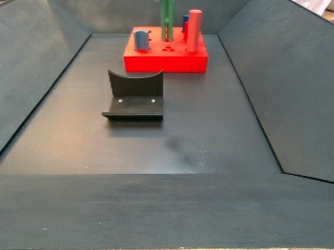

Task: Pick up the 3 prong object. Move up. Rotate the 3 prong object. Place the 3 prong object on the fixture. Regrasp the 3 prong object. Move to above the board. Insert the 3 prong object.
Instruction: Insert the 3 prong object.

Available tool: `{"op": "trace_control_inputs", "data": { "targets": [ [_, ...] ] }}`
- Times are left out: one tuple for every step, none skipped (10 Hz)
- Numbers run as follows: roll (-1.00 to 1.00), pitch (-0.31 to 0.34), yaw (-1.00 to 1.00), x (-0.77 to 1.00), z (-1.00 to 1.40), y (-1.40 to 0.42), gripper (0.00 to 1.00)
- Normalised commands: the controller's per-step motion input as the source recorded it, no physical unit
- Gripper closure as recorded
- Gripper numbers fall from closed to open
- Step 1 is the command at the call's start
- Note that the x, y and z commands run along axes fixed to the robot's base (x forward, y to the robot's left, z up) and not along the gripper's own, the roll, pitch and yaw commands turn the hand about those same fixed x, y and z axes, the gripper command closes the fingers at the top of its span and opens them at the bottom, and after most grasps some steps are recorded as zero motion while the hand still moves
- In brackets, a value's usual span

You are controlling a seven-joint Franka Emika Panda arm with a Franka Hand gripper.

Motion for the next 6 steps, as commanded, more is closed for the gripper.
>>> {"op": "trace_control_inputs", "data": {
  "targets": [
    [-0.02, -0.003, 0.17, 0.05, -0.33, 0.04, 1.00],
    [-0.06, -0.009, 0.05, 0.00, -0.13, 0.10, 1.00],
    [-0.02, 0.000, 0.14, 0.00, -0.06, 0.17, 1.00],
    [0.00, 0.000, 0.19, -0.11, -0.05, 0.16, 1.00],
    [0.00, -0.020, 0.30, -0.01, -0.11, 0.02, 1.00],
    [0.00, -0.066, 0.32, -0.04, -0.16, 0.00, 1.00]
  ]
}}
